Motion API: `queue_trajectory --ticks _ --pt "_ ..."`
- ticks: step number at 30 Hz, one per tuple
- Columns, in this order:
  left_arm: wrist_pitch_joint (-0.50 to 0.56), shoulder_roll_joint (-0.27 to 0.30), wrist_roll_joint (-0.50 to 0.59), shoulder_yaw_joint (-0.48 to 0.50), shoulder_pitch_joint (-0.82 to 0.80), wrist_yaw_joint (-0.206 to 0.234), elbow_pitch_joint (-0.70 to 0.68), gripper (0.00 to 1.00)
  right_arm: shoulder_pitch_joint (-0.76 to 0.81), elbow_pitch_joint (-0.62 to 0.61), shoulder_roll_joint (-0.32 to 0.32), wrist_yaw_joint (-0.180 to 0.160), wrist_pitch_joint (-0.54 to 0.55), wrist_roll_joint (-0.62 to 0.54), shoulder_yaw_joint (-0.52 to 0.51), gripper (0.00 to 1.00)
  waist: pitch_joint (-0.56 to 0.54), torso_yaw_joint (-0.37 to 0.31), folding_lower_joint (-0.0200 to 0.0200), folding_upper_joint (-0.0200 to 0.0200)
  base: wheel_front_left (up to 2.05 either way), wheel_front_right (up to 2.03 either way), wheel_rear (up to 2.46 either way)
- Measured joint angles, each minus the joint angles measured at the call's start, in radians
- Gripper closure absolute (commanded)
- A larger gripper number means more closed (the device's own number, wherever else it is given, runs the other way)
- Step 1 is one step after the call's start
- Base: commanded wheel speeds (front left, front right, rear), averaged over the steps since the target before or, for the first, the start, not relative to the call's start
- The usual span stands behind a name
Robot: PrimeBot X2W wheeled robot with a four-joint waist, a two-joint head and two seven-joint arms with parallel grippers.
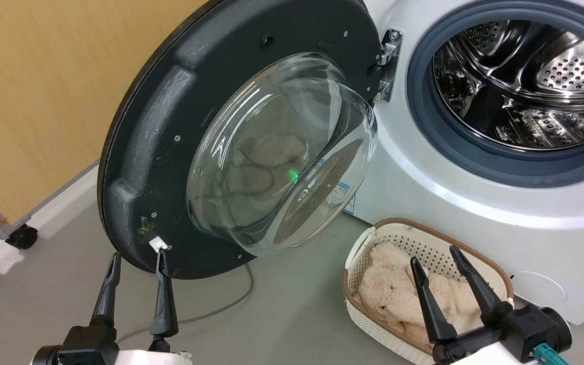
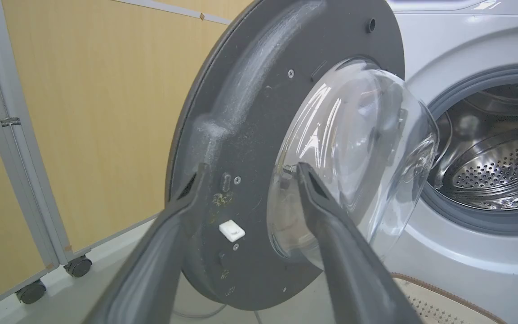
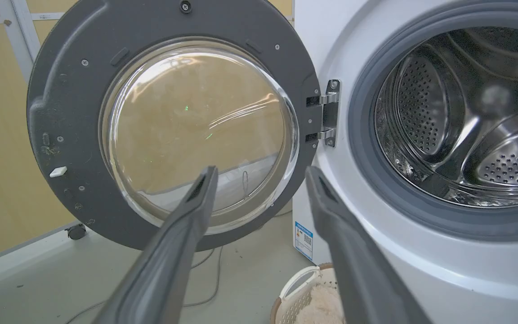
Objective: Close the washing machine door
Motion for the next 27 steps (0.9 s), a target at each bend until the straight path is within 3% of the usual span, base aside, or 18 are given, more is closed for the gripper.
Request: queue_trajectory --ticks 2,3,4,7,11,16,21,27 --pt "0.000 0.000 -0.008 0.000 0.000 0.000 0.000 0.00 0.000 0.000 0.000 0.000 0.000 0.000 0.000 0.00 0.000 0.000 0.0000 0.0000 0.00 0.00 0.00" --pt "0.000 0.000 -0.018 0.001 0.000 0.000 -0.002 0.56 0.000 0.000 0.000 0.000 0.000 0.000 -0.001 0.00 0.000 0.000 0.0000 0.0000 0.00 0.00 0.00" --pt "0.000 0.000 -0.028 0.001 0.000 -0.002 -0.004 1.00 0.000 0.000 0.000 0.000 0.000 0.000 -0.001 0.00 -0.001 0.000 0.0000 0.0000 0.00 0.00 0.00" --pt "0.000 0.000 -0.034 0.020 -0.001 -0.004 -0.012 1.00 0.001 -0.001 0.000 0.000 0.000 0.000 -0.002 0.00 0.001 -0.001 0.0000 0.0000 0.00 0.00 0.00" --pt "0.000 0.009 -0.034 0.082 -0.031 -0.039 -0.038 1.00 0.003 -0.010 0.000 0.000 0.000 -0.004 -0.013 0.00 0.009 -0.002 0.0000 0.0000 0.00 0.00 0.00" --pt "0.000 0.089 -0.074 0.198 -0.143 -0.105 -0.018 1.00 0.026 -0.029 0.000 0.000 0.000 -0.019 -0.048 0.00 0.016 -0.007 0.0000 0.0000 0.00 0.00 0.00" --pt "0.011 0.183 -0.256 0.310 -0.308 -0.155 0.143 1.00 0.037 -0.045 -0.001 0.000 0.000 -0.028 -0.053 0.00 0.035 -0.025 0.0000 0.0000 0.00 0.00 0.00" --pt "0.207 0.256 -0.572 0.390 -0.485 -0.170 0.398 1.00 0.036 -0.046 -0.003 0.000 0.000 -0.036 -0.050 0.00 0.065 -0.063 0.0000 0.0000 0.00 0.00 0.00"
